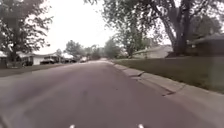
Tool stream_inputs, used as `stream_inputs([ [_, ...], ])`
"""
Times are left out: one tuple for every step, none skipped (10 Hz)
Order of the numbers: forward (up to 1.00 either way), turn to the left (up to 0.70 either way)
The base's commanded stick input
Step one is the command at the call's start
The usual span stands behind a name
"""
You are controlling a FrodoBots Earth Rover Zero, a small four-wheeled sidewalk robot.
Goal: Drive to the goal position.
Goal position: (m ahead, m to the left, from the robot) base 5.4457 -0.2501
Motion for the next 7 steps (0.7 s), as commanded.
stream_inputs([
  [1.0,0.0],
  [1.0,0.0],
  [1.0,0.0],
  [1.0,0.0],
  [1.0,0.0],
  [1.0,0.0],
  [1.0,-0.01],
])
